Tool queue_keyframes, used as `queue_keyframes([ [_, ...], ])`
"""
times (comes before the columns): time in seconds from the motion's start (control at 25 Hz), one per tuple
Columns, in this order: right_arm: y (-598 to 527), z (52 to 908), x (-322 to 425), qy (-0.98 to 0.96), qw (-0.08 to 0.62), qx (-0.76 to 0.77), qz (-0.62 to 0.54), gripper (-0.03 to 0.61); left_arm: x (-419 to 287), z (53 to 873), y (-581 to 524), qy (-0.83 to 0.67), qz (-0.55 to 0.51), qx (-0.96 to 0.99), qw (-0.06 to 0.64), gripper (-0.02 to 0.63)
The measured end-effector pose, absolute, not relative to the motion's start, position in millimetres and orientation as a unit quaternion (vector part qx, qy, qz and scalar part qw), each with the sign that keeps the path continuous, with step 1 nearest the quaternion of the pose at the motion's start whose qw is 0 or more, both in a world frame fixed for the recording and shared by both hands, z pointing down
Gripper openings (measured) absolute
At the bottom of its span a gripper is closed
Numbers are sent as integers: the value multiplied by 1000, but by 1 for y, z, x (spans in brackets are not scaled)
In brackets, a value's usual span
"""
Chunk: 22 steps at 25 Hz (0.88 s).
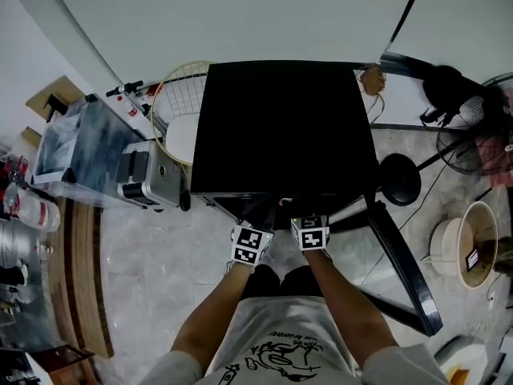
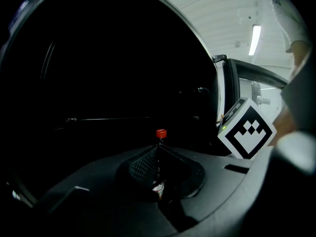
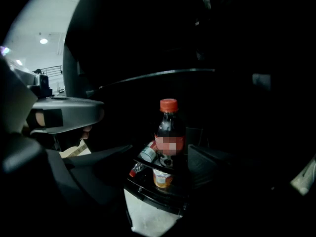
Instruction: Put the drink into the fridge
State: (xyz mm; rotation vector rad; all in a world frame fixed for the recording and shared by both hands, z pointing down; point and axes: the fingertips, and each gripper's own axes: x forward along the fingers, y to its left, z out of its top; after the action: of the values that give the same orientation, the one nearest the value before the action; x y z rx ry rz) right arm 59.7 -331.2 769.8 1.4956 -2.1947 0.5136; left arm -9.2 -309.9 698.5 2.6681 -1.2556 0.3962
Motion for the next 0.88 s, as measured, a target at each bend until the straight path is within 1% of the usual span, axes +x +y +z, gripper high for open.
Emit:
queue_keyframes([
  [0.04, -328, 766, 59, -794, 215, 539, 183, 343, -10, 695, -307, -420, 133, 894, 84, 20],
  [0.24, -314, 742, 58, -800, 212, 533, 173, 331, -14, 676, -293, -419, 128, 894, 89, 20],
  [0.52, -292, 702, 51, -815, 207, 520, 149, 295, -21, 649, -270, -411, 130, 898, 86, 20],
  [0.88, -258, 643, 45, -835, 193, 502, 120, 209, -38, 610, -241, -423, 121, 893, 99, 20],
])
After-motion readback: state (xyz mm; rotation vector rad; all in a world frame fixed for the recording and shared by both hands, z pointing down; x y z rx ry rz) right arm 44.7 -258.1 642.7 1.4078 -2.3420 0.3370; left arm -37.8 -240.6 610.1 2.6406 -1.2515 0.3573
